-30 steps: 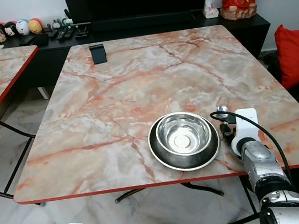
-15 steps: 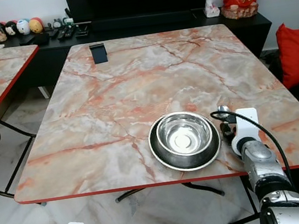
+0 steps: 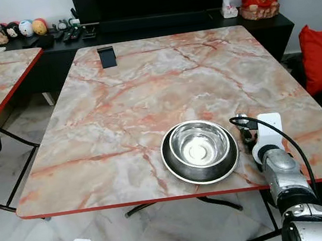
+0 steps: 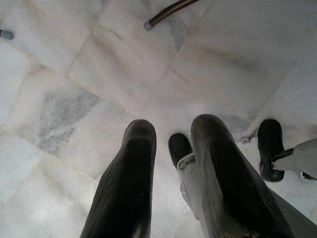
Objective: Setting the table
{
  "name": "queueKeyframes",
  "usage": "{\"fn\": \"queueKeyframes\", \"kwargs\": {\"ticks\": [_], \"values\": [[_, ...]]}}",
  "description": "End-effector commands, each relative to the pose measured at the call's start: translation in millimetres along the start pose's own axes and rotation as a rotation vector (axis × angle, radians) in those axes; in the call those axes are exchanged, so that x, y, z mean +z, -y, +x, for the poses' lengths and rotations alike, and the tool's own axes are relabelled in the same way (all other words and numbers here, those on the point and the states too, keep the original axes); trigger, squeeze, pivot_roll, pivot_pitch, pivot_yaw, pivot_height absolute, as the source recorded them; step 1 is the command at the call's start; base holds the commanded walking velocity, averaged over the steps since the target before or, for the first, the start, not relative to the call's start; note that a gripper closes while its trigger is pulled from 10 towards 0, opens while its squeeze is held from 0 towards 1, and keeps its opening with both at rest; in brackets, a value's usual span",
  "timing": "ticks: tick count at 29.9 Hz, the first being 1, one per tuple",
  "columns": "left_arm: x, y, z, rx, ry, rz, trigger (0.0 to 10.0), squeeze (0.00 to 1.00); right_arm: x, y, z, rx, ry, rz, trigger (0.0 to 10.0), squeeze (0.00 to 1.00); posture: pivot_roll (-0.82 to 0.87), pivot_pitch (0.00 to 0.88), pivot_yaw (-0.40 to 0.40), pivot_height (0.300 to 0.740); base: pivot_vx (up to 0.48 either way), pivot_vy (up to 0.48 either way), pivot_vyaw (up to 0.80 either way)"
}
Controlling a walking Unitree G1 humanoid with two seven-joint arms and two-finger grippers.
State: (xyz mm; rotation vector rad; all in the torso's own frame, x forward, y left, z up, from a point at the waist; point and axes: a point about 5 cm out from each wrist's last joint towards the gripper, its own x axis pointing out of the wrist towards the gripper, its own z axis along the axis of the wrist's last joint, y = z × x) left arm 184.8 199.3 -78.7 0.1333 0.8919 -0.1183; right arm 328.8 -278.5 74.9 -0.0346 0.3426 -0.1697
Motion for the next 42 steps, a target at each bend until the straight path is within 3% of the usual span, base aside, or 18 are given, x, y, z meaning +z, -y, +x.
{"fn": "queueKeyframes", "kwargs": {"ticks": [1,6,9,14,20,26,29,36,42], "values": [[-5,0.8,-0.5,-0.005,-0.028,0.005,10.0,0.00,18,3.1,1.9,-0.014,0.074,0.014,10.0,0.00,0.03,0.000,0.008,0.740,0.000,0.000,0.00],[-4,0.7,-0.4,-0.005,-0.028,0.007,10.0,0.00,28,-2.1,1.7,0.014,0.153,0.029,10.0,0.00,0.02,0.000,0.010,0.740,0.000,0.000,0.00],[-4,1.1,-0.2,-0.008,-0.027,0.009,10.0,0.00,44,-15.6,-2.4,0.050,0.323,0.057,10.0,0.00,0.02,0.000,0.012,0.740,0.000,0.000,0.00],[-3,1.8,0.0,-0.009,-0.026,0.008,10.0,0.00,54,-13.4,-9.1,-0.034,0.440,0.047,10.0,0.00,0.02,0.000,0.012,0.740,0.000,0.000,0.00],[-5,0.7,-0.9,-0.002,-0.023,-0.004,10.0,0.00,48,-14.2,-36.7,-0.099,0.585,0.070,10.0,0.00,0.01,0.000,0.005,0.740,0.000,0.000,0.00],[-7,-0.8,-1.8,0.002,-0.023,0.000,10.0,0.00,38,-14.8,-56.2,-0.139,0.616,0.032,10.0,0.00,0.00,0.000,0.007,0.740,0.000,0.000,0.00],[-8,-2.0,-2.4,0.004,-0.025,0.007,10.0,0.00,45,-28.0,-69.3,-0.110,0.663,0.015,10.0,0.00,0.00,0.000,0.007,0.740,0.000,0.000,0.00],[-9,-2.7,-2.7,0.015,-0.018,-0.006,10.0,0.00,53,-31.6,-79.1,-0.100,0.687,0.013,10.0,0.00,0.02,0.000,-0.004,0.740,0.000,0.000,0.00],[-18,-14.0,-7.5,0.024,-0.048,0.028,10.0,0.00,54,-37.7,-80.1,-0.089,0.674,0.020,10.0,0.00,0.01,0.000,0.005,0.740,0.000,0.000,0.00]]}}
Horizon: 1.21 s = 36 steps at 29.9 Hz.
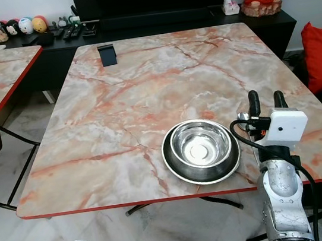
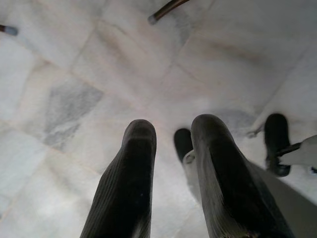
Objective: Setting the table
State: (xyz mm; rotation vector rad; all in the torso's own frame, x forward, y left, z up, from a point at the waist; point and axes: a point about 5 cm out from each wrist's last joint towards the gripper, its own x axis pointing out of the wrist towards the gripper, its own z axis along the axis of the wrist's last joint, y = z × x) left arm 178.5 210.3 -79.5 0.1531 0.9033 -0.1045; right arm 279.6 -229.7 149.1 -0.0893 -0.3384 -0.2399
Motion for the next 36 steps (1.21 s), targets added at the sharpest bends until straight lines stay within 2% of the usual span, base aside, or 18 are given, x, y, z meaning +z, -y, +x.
{"fn": "queueKeyframes", "kwargs": {"ticks": [1,5,10,13,36], "values": [[-11,-4.1,-3.5,0.005,-0.034,0.017,10.0,0.00,1,-2.0,-1.1,0.001,-0.005,0.004,10.0,0.00,0.01,0.000,0.005,0.740,0.000,0.000,0.00],[-12,-4.3,-4.0,0.008,-0.034,0.012,10.0,0.00,3,-6.3,-2.0,0.009,-0.018,0.008,10.0,0.00,0.01,0.000,0.002,0.740,0.000,0.000,0.00],[-7,6.6,-0.6,-0.007,-0.019,-0.004,10.0,0.00,8,-11.2,6.2,-0.012,-0.026,0.035,10.0,0.00,0.02,0.000,0.000,0.740,0.000,0.000,0.00],[-5,7.7,0.0,-0.007,-0.016,-0.008,10.0,0.00,9,-13.2,7.4,-0.003,-0.027,0.036,10.0,0.00,0.02,0.000,-0.001,0.740,0.000,0.000,0.00],[-6,4.5,-0.4,0.011,-0.022,-0.035,10.0,0.00,17,-12.7,17.8,-0.010,-0.034,0.030,10.0,0.00,0.00,0.000,-0.011,0.740,0.000,0.011,0.00]]}}
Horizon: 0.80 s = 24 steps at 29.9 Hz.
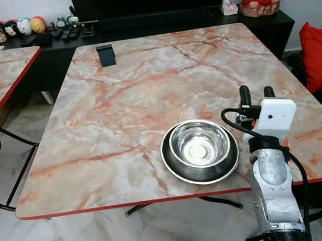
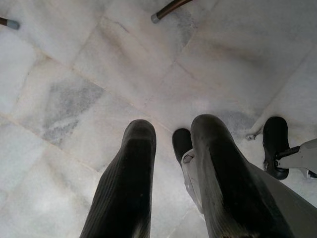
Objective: Setting the table
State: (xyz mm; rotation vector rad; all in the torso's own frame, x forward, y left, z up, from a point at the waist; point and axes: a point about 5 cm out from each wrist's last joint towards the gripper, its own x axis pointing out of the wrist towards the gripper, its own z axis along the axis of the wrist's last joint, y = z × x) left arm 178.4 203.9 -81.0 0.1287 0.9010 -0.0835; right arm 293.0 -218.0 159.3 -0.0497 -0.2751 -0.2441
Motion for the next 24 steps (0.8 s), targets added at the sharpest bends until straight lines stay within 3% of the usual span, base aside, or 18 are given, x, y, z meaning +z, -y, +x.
{"fn": "queueKeyframes", "kwargs": {"ticks": [1,24], "values": [[-6.5,-2.1,-1.7,0.003,-0.025,-0.006,10.0,0.00,10.6,2.0,4.0,-0.003,0.034,-0.003,10.0,0.00,-0.01,0.000,-0.012,0.740,0.000,0.255,0.00],[-10.1,-4.8,-2.9,-0.009,-0.047,0.020,10.0,0.00,17.2,1.4,7.4,-0.002,0.053,-0.011,10.0,0.00,-0.02,0.000,0.006,0.740,0.000,0.318,0.00]]}}
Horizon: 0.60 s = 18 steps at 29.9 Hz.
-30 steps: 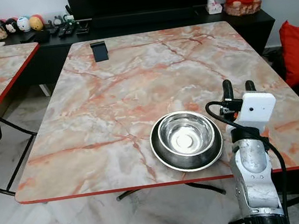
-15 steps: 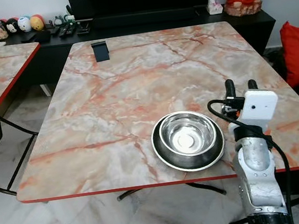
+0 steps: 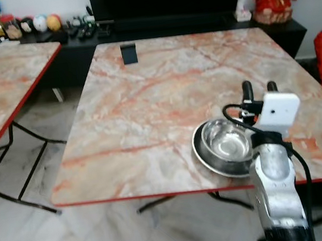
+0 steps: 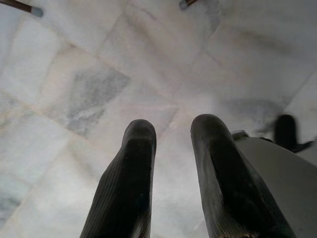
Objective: Setting the table
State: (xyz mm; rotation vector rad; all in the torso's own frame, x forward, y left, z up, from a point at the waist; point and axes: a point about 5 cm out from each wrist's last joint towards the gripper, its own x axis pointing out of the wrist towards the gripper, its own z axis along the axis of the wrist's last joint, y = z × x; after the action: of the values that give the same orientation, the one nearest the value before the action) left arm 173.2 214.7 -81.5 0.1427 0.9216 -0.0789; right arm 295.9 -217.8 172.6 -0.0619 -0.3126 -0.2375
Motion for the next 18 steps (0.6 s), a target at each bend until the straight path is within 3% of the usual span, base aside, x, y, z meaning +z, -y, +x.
{"fn": "queueKeyframes", "kwargs": {"ticks": [1,18], "values": [[-4.2,5.2,0.2,-0.018,-0.025,0.010,10.0,0.00,5.1,2.1,1.2,-0.009,0.015,-0.004,10.0,0.00,-0.02,0.000,0.006,0.740,0.000,0.345,0.00],[-6.7,5.9,-0.4,-0.024,-0.033,0.014,10.0,0.00,4.6,-3.2,0.5,0.009,0.010,-0.010,10.0,0.00,-0.02,0.000,0.007,0.740,0.000,0.348,0.00]]}}
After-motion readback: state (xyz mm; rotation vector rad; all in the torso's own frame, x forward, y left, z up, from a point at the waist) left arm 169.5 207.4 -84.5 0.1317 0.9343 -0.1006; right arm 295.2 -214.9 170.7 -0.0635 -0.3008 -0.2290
